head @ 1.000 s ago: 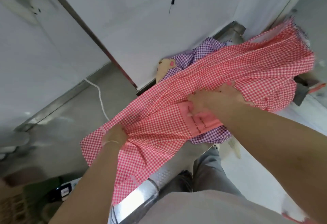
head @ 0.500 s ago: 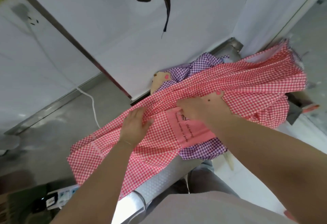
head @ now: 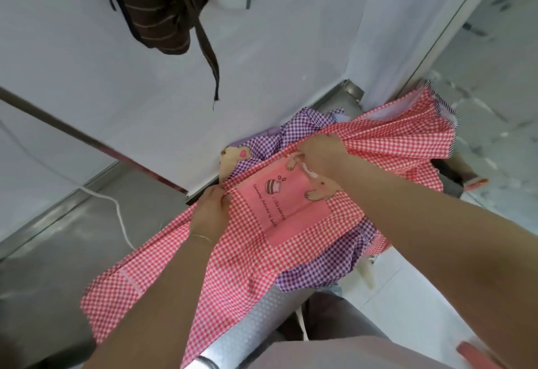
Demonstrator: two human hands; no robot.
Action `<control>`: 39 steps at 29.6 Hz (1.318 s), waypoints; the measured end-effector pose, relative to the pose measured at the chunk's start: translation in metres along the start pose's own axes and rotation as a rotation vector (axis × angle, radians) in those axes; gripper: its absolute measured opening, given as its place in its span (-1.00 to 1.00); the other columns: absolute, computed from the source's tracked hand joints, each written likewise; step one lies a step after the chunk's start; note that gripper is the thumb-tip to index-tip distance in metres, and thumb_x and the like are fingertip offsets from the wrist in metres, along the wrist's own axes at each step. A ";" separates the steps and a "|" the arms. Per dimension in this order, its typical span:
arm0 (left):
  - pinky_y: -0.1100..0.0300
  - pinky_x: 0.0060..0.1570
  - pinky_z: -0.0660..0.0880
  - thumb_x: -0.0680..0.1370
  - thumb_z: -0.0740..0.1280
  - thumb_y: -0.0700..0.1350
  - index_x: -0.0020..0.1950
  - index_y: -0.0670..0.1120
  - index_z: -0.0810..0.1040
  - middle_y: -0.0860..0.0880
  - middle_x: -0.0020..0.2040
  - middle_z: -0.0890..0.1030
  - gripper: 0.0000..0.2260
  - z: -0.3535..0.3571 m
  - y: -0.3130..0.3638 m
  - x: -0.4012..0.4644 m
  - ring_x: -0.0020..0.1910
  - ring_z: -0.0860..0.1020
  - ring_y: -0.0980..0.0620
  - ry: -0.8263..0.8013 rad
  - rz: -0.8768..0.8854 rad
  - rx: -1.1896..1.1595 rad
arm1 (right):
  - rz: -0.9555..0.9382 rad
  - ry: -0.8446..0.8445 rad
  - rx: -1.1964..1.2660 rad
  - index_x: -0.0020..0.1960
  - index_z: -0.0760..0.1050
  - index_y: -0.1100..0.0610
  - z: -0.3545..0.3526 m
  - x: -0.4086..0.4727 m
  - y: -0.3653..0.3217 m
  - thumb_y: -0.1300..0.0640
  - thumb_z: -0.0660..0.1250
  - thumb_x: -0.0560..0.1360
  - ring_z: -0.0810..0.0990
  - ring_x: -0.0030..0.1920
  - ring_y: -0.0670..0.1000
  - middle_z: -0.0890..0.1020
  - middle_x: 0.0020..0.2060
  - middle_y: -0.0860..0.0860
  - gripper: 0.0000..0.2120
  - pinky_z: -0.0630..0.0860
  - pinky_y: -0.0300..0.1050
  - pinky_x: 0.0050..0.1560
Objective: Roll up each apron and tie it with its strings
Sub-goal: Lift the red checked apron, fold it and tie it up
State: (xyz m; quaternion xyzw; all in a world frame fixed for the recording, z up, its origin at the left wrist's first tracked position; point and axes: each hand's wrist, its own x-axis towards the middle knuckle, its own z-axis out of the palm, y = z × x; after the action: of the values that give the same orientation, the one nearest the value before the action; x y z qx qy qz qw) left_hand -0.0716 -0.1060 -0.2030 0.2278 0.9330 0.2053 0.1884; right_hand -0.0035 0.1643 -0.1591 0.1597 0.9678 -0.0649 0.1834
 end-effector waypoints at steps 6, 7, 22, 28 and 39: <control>0.00 0.13 0.42 0.65 0.13 -0.06 0.20 -0.17 0.49 -0.16 0.19 0.51 -0.74 -0.002 0.011 0.020 0.14 0.50 -0.18 0.020 -0.083 0.053 | 0.019 0.116 -0.080 0.09 0.54 0.03 0.024 0.021 -0.001 -0.07 0.22 0.56 0.50 0.13 0.07 0.56 0.06 0.02 -0.76 0.37 0.10 0.25; -0.01 0.13 0.43 0.65 0.11 -0.06 0.25 -0.13 0.48 -0.15 0.19 0.53 -0.73 -0.002 0.012 0.023 0.14 0.51 -0.19 0.006 -0.094 0.050 | 0.008 0.144 -0.084 0.14 0.52 0.05 0.027 0.025 0.000 -0.07 0.22 0.55 0.47 0.18 0.08 0.53 0.12 0.04 -0.73 0.36 0.09 0.26; 0.01 0.19 0.42 0.63 0.16 -0.05 0.27 -0.04 0.44 0.00 0.20 0.53 -0.76 0.005 0.010 0.011 0.17 0.49 -0.11 -0.228 -0.206 0.098 | -0.090 -0.296 0.056 0.08 0.53 0.08 0.013 0.026 0.006 0.02 0.30 0.51 0.59 -0.01 0.09 0.57 -0.13 0.00 -0.81 0.49 0.06 0.10; -0.34 0.39 0.16 0.61 0.11 0.15 0.45 0.01 0.27 -0.13 0.48 0.29 -0.55 0.057 0.037 -0.042 0.46 0.24 -0.28 -0.077 0.463 0.451 | 0.030 0.034 -0.037 0.34 0.37 0.12 0.042 0.012 -0.010 -0.04 0.34 0.49 0.39 0.32 0.15 0.48 0.25 0.11 -0.52 0.11 0.24 0.44; -0.35 0.42 -0.22 0.51 -0.24 0.42 0.43 0.14 -0.54 -0.01 0.48 -0.48 -0.31 0.086 0.050 -0.029 0.48 -0.39 -0.19 -0.481 0.277 0.601 | -0.139 0.169 0.070 0.35 0.43 0.13 0.107 -0.066 0.057 0.00 0.20 0.54 0.42 0.35 0.18 0.47 0.33 0.11 -0.58 0.30 0.13 0.37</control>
State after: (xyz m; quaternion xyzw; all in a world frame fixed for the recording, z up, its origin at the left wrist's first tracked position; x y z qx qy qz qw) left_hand 0.0080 -0.0543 -0.2446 0.4378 0.8412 -0.1123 0.2969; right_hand 0.1089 0.1793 -0.2370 0.1034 0.9857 -0.0975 0.0906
